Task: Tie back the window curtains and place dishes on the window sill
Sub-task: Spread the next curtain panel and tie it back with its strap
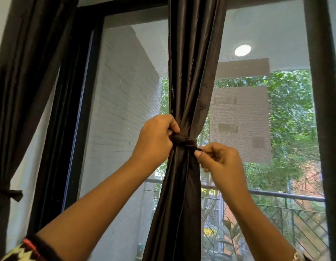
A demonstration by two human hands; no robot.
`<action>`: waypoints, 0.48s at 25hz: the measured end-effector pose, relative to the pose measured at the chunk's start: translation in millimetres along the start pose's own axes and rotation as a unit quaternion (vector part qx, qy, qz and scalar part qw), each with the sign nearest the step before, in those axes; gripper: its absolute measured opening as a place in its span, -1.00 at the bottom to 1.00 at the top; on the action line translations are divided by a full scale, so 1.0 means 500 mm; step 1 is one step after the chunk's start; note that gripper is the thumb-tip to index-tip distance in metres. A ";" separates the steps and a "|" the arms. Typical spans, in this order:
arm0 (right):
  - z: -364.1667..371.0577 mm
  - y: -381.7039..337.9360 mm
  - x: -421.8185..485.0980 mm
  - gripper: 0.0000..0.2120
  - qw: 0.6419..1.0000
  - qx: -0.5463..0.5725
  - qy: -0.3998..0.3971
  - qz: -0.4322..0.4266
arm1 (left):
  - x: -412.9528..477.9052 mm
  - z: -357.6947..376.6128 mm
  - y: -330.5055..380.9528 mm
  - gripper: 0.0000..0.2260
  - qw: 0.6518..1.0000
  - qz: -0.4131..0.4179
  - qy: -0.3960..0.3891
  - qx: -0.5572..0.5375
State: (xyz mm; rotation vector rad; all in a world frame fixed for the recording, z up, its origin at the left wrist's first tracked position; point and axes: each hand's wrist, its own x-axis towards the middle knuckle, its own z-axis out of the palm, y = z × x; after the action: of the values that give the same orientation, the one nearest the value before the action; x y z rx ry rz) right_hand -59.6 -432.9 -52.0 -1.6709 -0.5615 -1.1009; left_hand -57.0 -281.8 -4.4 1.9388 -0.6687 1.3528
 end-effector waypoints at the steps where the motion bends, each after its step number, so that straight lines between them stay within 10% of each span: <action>1: -0.011 0.003 0.004 -0.84 1.000 0.003 0.001 0.004 | 0.001 -0.002 -0.004 -0.78 1.000 0.001 0.023 -0.003; 12: -0.020 0.007 -0.037 -0.75 0.998 -0.042 -0.013 -0.039 | -0.075 0.021 0.012 -0.83 0.991 0.005 0.115 -0.075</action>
State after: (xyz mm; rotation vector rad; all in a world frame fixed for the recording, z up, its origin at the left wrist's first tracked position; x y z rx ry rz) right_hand -69.7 -440.5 -69.0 -1.7507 -0.6078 -1.1757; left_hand -67.4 -292.6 -41.0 1.6347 -0.6474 1.4608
